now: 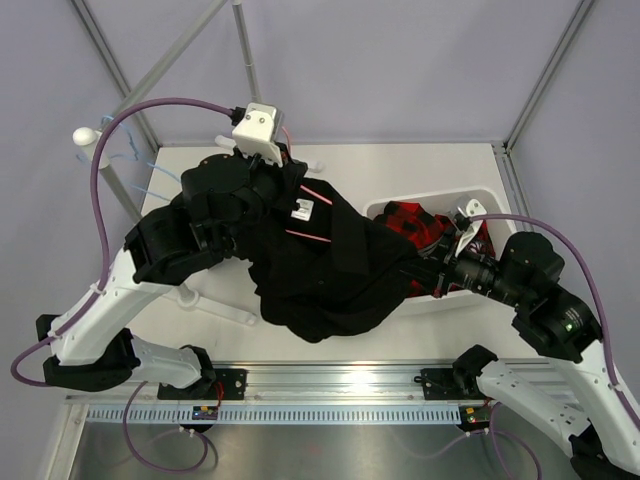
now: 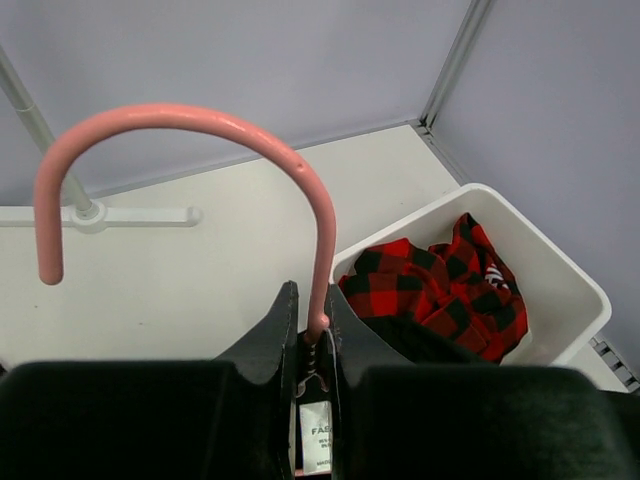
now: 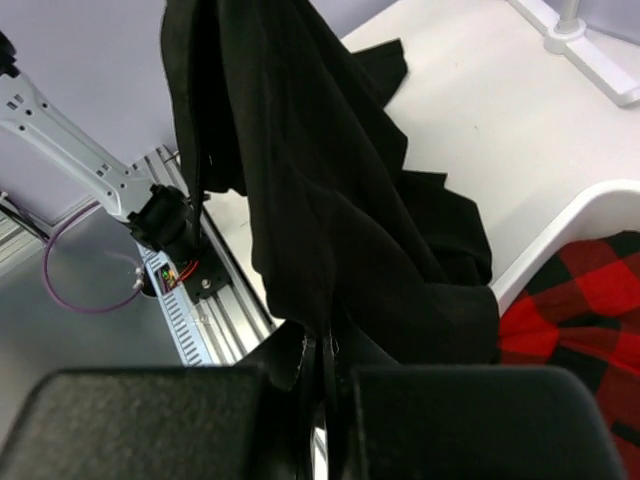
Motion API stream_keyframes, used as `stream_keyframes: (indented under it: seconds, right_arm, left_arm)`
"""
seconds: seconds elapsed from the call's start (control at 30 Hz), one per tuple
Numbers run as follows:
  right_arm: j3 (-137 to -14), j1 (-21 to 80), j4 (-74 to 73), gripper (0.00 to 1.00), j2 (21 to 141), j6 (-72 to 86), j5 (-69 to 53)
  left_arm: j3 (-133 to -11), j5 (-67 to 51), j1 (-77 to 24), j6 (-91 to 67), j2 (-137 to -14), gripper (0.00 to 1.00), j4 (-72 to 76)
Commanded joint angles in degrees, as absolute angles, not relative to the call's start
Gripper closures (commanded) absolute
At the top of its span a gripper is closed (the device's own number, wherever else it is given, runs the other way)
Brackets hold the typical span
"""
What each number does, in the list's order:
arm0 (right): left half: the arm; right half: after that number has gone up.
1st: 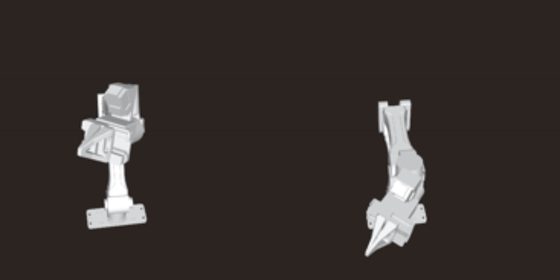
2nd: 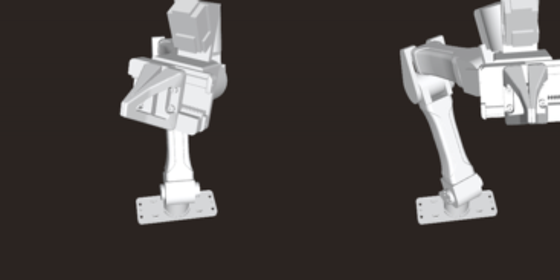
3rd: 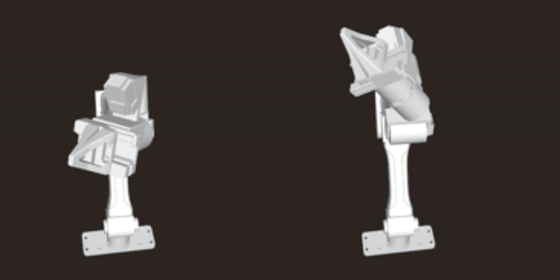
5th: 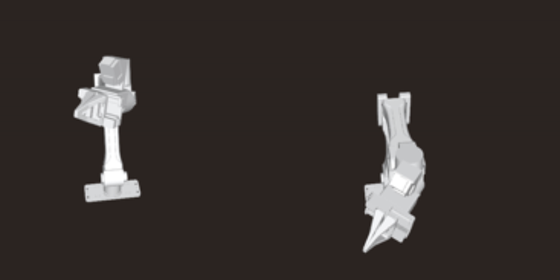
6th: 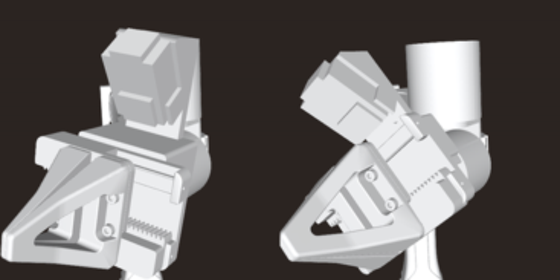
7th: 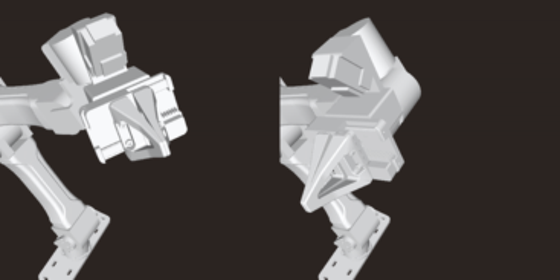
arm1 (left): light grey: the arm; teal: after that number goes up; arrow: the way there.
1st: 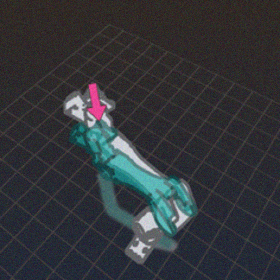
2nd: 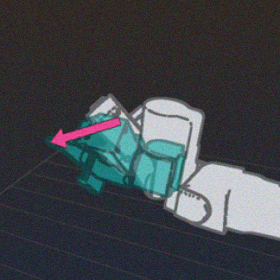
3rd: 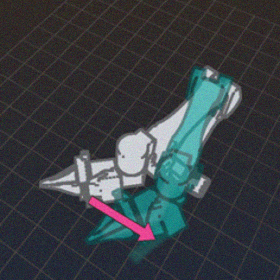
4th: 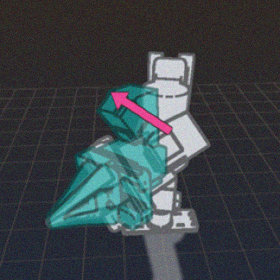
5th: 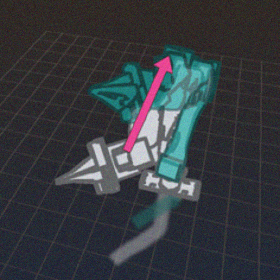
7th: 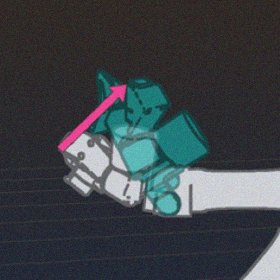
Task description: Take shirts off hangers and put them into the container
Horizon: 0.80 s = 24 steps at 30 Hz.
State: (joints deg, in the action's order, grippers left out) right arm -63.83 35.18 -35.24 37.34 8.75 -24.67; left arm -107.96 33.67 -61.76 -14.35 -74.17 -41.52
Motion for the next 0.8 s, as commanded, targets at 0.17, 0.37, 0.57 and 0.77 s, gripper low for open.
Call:
stream_keyframes:
  seconds: [0.17,0.37,0.57,0.77]
  right_arm:
    - [-66.8,35.0,-37.4,1.00,31.3,14.6,-7.6]
    - [-72.9,35.0,-43.5,1.00,25.0,18.8,21.2]
    - [-70.3,35.0,-49.1,1.00,21.4,24.5,43.4]
    - [-65.0,35.0,-46.5,1.00,29.5,23.7,33.7]
  left_arm:
    - [-108.2,45.6,-61.7,-7.8,-72.0,1.00,-36.9]
    - [-105.0,52.7,-61.3,-1.9,-72.1,1.00,-31.3]
    - [-98.5,49.7,-61.3,-3.4,-65.2,1.00,-21.5]
    - [-97.2,34.5,-61.3,-10.2,-60.0,1.00,-19.9]
